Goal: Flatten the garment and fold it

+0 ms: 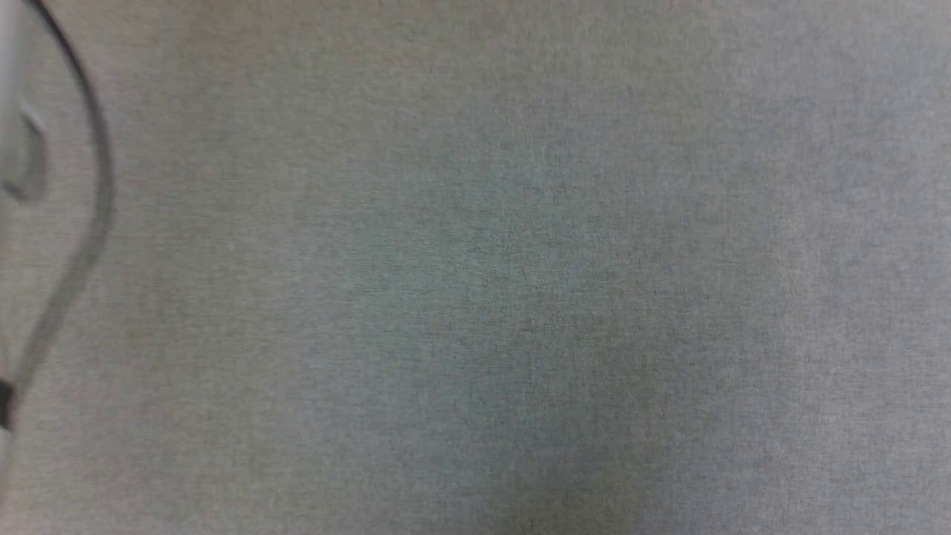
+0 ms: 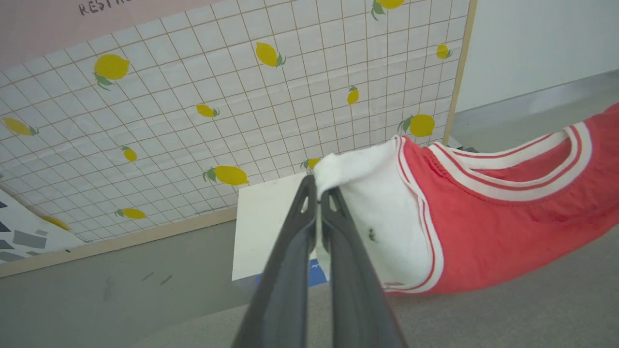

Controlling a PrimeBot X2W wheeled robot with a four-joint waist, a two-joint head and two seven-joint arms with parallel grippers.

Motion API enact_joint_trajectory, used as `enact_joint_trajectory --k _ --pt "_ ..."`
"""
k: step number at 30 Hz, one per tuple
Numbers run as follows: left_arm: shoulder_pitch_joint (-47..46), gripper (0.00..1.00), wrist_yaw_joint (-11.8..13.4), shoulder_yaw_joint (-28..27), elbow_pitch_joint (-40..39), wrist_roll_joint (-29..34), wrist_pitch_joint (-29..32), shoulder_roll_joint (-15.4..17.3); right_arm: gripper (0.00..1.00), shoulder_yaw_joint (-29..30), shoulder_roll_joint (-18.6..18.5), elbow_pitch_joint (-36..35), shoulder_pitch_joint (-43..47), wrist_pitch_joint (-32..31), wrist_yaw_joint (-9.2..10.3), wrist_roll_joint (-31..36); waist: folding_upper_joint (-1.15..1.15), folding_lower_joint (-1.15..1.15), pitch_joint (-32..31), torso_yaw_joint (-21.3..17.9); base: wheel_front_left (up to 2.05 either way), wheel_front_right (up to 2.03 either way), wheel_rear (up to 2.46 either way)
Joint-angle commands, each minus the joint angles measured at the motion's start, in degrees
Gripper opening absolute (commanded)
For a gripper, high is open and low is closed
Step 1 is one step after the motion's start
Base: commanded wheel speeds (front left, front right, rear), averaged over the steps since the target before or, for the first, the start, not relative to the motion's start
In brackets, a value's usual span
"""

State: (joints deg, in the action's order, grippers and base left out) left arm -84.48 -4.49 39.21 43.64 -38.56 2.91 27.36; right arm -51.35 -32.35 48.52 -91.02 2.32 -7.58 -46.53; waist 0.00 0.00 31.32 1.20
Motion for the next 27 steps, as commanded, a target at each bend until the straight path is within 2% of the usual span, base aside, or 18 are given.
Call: enact_joint_trajectory --k 1,5,11,18,22,27 --pt "3.9 0.00 0.6 0.6 -0.9 -0.6 -0.6 -0.5 0.00 -0.6 -0.7 -0.7 3.3 0.1 0.09 -1.3 0.00 0.00 -3.6 1.6 0.00 0.00 0.00" --pt "14.3 0.00 1.7 2.6 -4.9 -1.6 0.0 -0.1 0.00 -2.4 -2.3 -2.3 11.4 -1.1 0.09 -3.7 0.00 0.00 -7.9 2.1 0.00 0.00 0.00" --pt "31.8 0.00 5.3 5.9 -15.9 -3.6 4.2 3.9 0.00 -5.4 -5.4 -7.6 25.6 -4.3 0.09 -7.3 0.00 0.00 -15.0 2.4 0.00 0.00 0.00" --pt "48.0 0.00 11.5 7.9 -31.6 -7.0 11.6 12.2 0.00 -7.7 -12.5 -16.9 39.2 -9.4 0.09 -10.3 0.00 0.00 -20.4 2.4 0.00 0.00 0.00" --pt "54.8 0.00 15.6 8.1 -39.0 -9.0 15.0 16.8 0.00 -7.0 -16.3 -20.4 45.1 -11.4 0.09 -11.0 0.00 0.00 -22.2 2.4 0.00 0.00 0.00" --pt "61.7 0.00 19.9 8.1 -46.1 -11.2 17.3 21.4 0.00 -5.0 -19.1 -22.9 51.5 -13.9 0.09 -11.8 0.00 0.00 -24.6 2.4 0.00 0.00 0.00"
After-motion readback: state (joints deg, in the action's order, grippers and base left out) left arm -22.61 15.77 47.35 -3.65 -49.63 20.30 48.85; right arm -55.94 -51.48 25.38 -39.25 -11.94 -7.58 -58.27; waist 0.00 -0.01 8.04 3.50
